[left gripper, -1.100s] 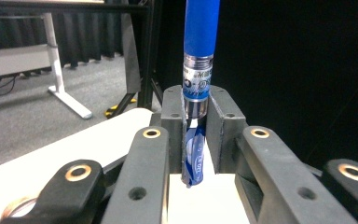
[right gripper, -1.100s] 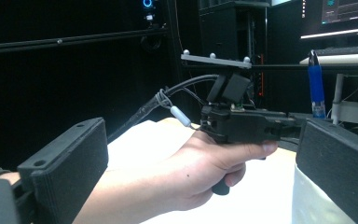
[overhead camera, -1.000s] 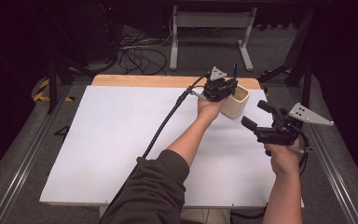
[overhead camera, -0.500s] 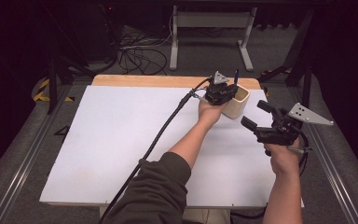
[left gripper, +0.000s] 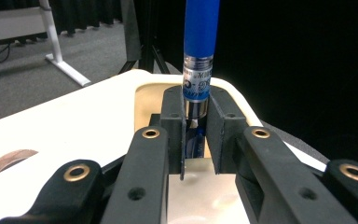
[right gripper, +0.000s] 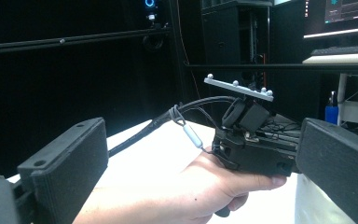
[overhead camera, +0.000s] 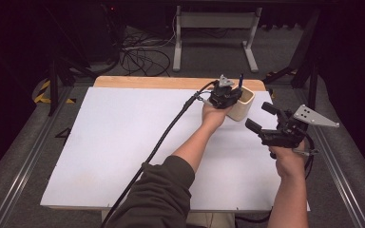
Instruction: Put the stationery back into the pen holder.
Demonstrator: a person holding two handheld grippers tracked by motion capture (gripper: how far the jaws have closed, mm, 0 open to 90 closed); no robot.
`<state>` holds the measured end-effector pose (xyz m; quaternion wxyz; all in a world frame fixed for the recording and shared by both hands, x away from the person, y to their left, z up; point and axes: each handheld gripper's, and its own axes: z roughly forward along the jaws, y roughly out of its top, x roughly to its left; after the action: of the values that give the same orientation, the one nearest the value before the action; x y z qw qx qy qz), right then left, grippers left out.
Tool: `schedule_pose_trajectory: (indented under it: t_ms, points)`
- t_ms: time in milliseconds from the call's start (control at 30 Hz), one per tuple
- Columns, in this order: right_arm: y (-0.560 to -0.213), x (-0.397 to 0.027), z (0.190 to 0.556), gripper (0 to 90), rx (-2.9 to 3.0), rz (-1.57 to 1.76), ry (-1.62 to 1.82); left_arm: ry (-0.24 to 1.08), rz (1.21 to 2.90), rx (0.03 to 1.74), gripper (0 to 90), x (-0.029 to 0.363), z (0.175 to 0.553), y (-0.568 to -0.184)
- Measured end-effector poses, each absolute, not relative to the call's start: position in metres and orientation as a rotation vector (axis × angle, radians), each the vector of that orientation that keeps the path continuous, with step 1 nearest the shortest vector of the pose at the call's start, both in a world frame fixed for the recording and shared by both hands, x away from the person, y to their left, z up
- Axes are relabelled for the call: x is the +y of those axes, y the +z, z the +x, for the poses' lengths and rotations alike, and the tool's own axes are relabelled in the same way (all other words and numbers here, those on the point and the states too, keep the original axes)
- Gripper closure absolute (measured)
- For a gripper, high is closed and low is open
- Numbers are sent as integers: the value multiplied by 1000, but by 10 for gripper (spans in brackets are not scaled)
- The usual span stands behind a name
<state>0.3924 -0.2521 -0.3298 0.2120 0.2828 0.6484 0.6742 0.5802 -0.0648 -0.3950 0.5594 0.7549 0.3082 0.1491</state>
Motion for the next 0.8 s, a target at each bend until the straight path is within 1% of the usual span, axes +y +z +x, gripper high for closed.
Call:
schedule_pose_trajectory:
  t_ms: [167,500,700,800]
  points:
    - [-330,-253,392,29,1797,787,1873,324,1789,734,783,-65,580,-397]
    - [-330,-251,393,29,1806,787,1871,330,1783,727,765,-64,580,-394]
    - [-330,-251,393,29,1810,786,1870,337,1778,740,718,-59,580,-389]
    - [-330,-250,393,29,1813,786,1869,343,1768,737,676,-58,580,-386]
